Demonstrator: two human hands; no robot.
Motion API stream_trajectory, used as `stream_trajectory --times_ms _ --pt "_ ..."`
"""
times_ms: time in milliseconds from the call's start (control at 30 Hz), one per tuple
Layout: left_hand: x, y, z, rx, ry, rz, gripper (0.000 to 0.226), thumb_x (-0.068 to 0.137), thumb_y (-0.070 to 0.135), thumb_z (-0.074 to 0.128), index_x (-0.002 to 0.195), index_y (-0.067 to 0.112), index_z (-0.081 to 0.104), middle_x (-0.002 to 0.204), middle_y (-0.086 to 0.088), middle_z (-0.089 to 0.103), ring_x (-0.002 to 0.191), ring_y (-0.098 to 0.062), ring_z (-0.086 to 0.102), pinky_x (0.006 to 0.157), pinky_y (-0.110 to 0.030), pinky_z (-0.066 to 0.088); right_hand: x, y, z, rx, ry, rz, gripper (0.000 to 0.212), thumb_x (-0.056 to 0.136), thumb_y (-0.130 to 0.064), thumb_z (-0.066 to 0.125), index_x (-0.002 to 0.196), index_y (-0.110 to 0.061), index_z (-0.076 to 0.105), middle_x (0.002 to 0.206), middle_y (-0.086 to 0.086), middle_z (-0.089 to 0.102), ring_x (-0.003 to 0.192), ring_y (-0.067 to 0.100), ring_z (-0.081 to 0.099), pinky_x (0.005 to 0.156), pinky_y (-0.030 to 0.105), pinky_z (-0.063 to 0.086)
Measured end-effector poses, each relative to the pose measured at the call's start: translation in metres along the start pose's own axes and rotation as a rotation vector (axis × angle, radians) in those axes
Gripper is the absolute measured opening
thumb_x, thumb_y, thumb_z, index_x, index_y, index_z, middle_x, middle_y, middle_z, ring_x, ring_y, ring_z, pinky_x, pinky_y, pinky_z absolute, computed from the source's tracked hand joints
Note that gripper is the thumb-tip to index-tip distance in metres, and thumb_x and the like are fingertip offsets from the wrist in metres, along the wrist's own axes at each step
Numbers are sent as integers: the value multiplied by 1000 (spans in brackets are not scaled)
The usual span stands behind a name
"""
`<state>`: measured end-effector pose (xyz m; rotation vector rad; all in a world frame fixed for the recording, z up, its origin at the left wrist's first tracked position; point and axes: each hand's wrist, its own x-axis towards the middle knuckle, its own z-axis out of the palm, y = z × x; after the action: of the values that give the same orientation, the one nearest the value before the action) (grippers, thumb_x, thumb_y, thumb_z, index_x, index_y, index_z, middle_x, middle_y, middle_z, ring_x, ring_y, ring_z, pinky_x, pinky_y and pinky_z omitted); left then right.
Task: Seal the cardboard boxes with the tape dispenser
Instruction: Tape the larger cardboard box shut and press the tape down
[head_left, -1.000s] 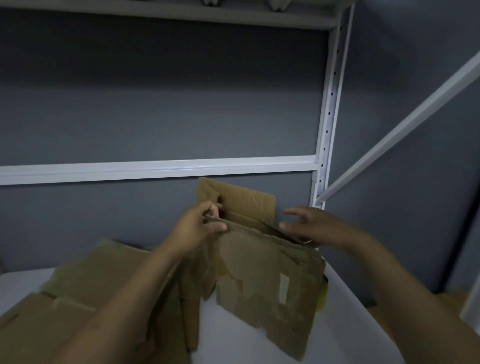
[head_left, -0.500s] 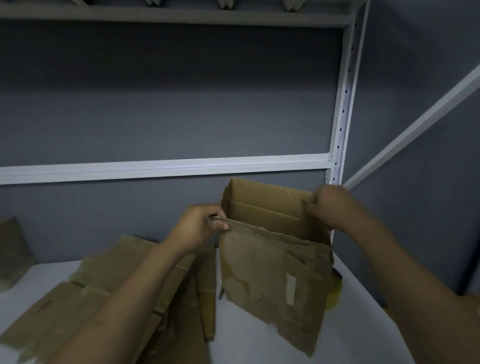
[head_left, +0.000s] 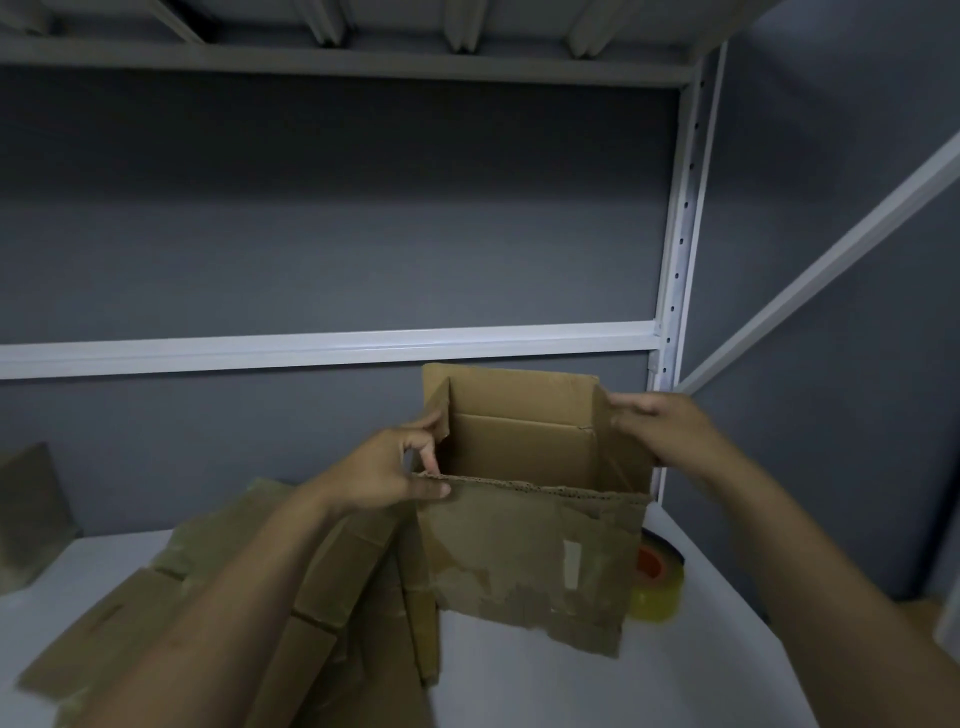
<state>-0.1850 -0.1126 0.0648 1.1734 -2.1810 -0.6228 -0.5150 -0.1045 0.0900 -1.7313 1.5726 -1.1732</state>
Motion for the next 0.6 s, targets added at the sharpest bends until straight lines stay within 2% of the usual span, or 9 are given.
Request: stream_trajectory --times_ms 67,133,200,267,300,400,467,533,600 --pt "3 -2 4 -4 4 -18 20 79 21 78 71 18 61 149 5 43 140 -3 32 110 -24 29 -7 0 4 -69 -134 -3 49 94 -33 56 141 -38 42 141 -7 45 126 20 48 97 33 45" --pt "6 -2 7 -5 11 -41 20 81 21 77 73 17 59 125 2 62 124 -7 50 105 -32 38 -11 -2 10 -98 -170 -37 55 96 -39 53 146 -38 31 150 -7 35 135 18 38 99 27 35" --pt "8 1 9 -3 -8 -50 19 84 21 74 77 16 57 99 9 64 102 0 58 93 -32 45 -14 -6 15 -117 -225 -22 55 95 -51 44 147 -38 29 153 -6 31 139 19 32 104 30 30" --pt "10 3 12 37 -27 -55 19 87 24 71 83 17 54 89 11 59 88 -1 56 80 -27 44 -17 -7 19 -128 -355 41 60 94 -60 33 147 -34 30 153 -6 31 140 20 31 107 32 28" --pt "11 3 13 49 -31 -58 19 88 26 70 88 17 54 89 10 59 87 -4 55 78 -27 43 -19 -4 20 -95 -404 88 64 93 -63 28 147 -30 31 151 -5 33 138 20 33 106 31 28" --pt "15 0 15 -38 -30 -111 31 86 29 71 110 19 53 107 7 65 102 -5 59 90 -26 47 -20 20 14 140 -418 131 84 84 -78 17 144 -25 40 150 -6 36 134 16 37 110 31 25" --pt "18 -2 13 -88 24 -122 43 83 29 74 118 19 51 111 3 66 105 -9 61 92 -29 49 -21 38 4 283 -462 107 99 69 -92 22 140 -28 48 147 -12 37 133 10 34 110 27 23" --pt "22 -4 11 -109 87 -113 55 78 31 78 123 22 49 122 2 62 109 -13 60 95 -33 49 -25 49 -3 250 -543 53 103 55 -98 32 137 -37 47 149 -17 29 138 7 24 113 28 21" --pt "25 -6 7 -88 91 -105 66 74 39 79 129 30 44 131 8 52 112 -14 56 92 -28 46 -25 54 -6 93 -628 -16 95 53 -96 41 138 -52 36 153 -24 14 141 6 14 116 32 20"
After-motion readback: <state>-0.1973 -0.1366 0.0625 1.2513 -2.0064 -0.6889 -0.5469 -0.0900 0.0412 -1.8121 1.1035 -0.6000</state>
